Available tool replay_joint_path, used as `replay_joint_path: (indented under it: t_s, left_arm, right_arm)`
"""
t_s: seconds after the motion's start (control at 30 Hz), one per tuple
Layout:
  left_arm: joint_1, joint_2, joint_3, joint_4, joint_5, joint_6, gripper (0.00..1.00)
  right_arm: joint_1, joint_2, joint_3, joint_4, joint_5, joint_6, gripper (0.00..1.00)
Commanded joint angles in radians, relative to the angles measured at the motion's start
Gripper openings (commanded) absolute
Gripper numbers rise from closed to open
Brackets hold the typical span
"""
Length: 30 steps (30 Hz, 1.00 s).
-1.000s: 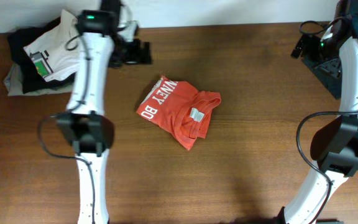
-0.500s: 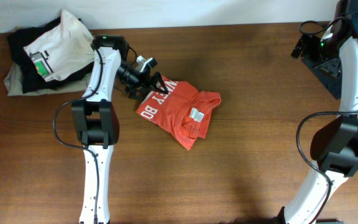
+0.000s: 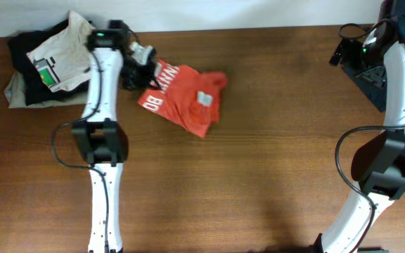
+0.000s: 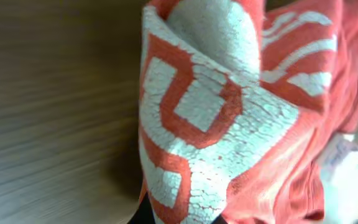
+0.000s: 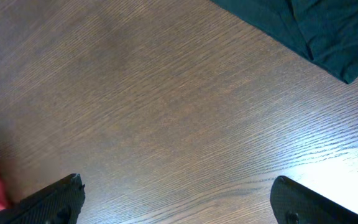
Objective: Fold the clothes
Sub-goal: 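Grasp the folded red shirt bundle with the left gripper, then carry the red bundle to the top-left clothes stack and place it on top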
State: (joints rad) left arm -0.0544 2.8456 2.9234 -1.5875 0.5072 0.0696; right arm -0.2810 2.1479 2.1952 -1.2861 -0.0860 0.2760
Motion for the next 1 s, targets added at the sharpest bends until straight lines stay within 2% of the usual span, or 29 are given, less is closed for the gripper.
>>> replay_joint_path:
  t_s: [0.0,0.1,0.2,0.37,0.5,0.67,0.77,0.9,0.97]
  left_arm:
    - [0.086,0.008,0.158,0.064,-0.124,-0.041,0.0]
    - [0.113,0.0,0.216,0.14,-0.142,-0.07,0.01]
    - [0.116,-0.055,0.216,0.264,-0.164,-0.107,0.01]
    - [0.131,-0.159,0.216,0.373,-0.228,-0.183,0.01]
    - [0.161,-0.231,0.216,0.406,-0.227,-0.197,0.01]
    - [0.24,-0.245,0.215,0.417,-0.233,-0.323,0.0]
    - [0.289,-0.245,0.212,0.402,-0.307,-0.35,0.01]
    - [0.324,-0.245,0.204,0.315,-0.576,-0.415,0.0]
    - [0.335,-0.244,0.182,0.311,-0.638,-0.417,0.01]
  right_arm:
    - [-0.001,0.002,0.004,-0.001,0.013,-0.009,0.99]
    - [-0.001,0.002,0.004,-0.001,0.013,-0.009,0.99]
    - [-0.001,0.002,0.004,-0.001,0.013,-0.009,0.99]
    - [-0.001,0.002,0.004,-0.001,0.013,-0.009,0.99]
    - [-0.001,0.002,0.004,-0.001,0.013,-0.009,0.99]
    - [-0.001,0.002,0.004,-0.001,0.013,-0.009,0.99]
    - [-0.001,0.002,0.004,-0.001,0.013,-0.009,0.99]
    - [-0.001,0.002,0.004,-0.001,0.013,-0.009,0.99]
    - [-0.001,0.002,0.004,-0.001,0.013,-0.009,0.99]
